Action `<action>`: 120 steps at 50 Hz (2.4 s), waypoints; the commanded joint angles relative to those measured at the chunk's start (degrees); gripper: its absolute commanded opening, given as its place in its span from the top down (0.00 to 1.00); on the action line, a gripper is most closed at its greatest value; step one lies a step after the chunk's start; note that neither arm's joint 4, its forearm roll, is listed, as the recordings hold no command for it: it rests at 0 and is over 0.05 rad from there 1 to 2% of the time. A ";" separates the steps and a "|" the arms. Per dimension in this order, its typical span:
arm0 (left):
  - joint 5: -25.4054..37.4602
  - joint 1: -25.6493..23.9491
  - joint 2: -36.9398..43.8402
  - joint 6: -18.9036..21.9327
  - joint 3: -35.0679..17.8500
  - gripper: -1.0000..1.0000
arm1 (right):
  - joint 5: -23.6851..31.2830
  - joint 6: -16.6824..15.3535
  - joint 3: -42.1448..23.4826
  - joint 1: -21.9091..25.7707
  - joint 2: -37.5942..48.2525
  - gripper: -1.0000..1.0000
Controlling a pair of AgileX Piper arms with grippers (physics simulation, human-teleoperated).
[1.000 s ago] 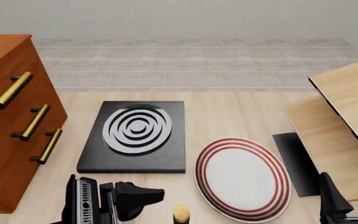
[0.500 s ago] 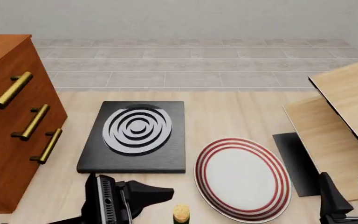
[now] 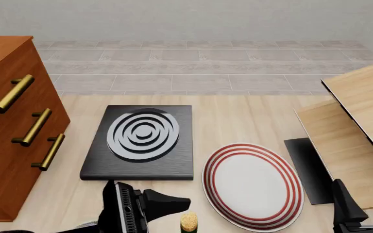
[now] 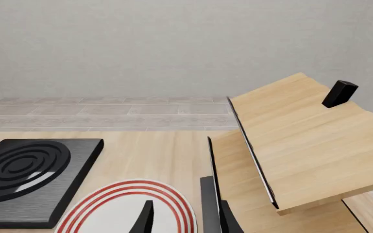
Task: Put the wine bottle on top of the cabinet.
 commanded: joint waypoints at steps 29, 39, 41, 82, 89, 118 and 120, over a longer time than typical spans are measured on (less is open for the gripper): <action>6.46 0.57 -4.75 -3.06 -6.38 1.00 | 0.01 0.02 0.00 0.01 0.00 0.00; 10.12 1.92 -5.13 0.60 -9.95 1.00 | 0.03 0.01 -0.01 0.01 -0.03 0.00; 11.08 2.38 -4.56 1.83 -10.60 1.00 | 0.02 0.00 -0.01 0.00 -0.02 0.00; 31.05 9.17 -15.52 9.11 -25.35 1.00 | 0.03 0.00 -0.01 0.00 -0.04 0.00; 35.25 11.79 -16.19 8.48 -28.03 1.00 | 0.02 0.00 -0.01 0.01 0.00 0.00; 47.61 17.10 -15.72 8.95 -38.91 1.00 | 0.04 0.01 -0.01 0.00 -0.05 0.00; 49.12 17.87 -15.75 8.74 -40.72 1.00 | 0.04 0.00 -0.01 0.00 -0.04 0.00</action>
